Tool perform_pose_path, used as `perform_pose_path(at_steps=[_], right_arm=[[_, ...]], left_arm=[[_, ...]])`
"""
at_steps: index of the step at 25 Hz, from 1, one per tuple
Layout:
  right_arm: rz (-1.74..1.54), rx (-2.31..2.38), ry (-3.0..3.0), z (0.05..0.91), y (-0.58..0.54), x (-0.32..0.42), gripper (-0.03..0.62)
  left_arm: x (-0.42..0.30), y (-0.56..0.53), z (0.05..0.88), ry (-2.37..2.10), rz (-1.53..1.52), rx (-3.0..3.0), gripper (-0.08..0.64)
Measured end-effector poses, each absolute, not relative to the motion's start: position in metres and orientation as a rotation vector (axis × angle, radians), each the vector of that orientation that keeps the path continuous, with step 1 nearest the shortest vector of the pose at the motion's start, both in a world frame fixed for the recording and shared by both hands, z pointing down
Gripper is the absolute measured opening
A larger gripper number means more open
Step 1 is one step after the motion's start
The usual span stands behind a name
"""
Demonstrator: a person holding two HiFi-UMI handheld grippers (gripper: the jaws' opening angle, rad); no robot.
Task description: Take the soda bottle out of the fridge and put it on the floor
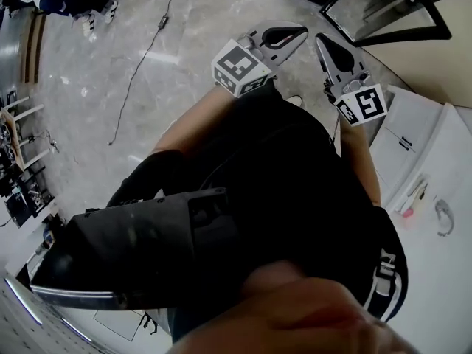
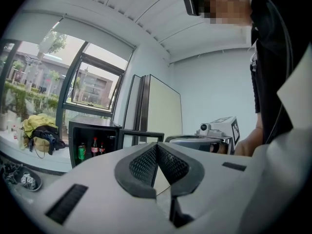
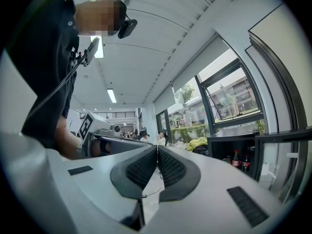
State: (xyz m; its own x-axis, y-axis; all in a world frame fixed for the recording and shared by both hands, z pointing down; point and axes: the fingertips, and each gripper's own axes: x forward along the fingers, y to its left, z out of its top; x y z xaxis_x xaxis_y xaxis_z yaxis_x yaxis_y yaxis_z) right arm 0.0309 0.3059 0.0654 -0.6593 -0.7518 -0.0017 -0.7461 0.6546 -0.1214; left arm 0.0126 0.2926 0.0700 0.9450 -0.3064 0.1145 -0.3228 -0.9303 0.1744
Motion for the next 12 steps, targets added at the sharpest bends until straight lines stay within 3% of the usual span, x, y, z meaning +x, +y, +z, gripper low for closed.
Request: perform_pose_path(at_steps=[12], right_arm=[[-0.245,-1.462,2.761,0.075,0.148,0.009,0.014]], left_arm=[[-0.019,0.133,0.079,-0.332,0.102,2.891,0.001]])
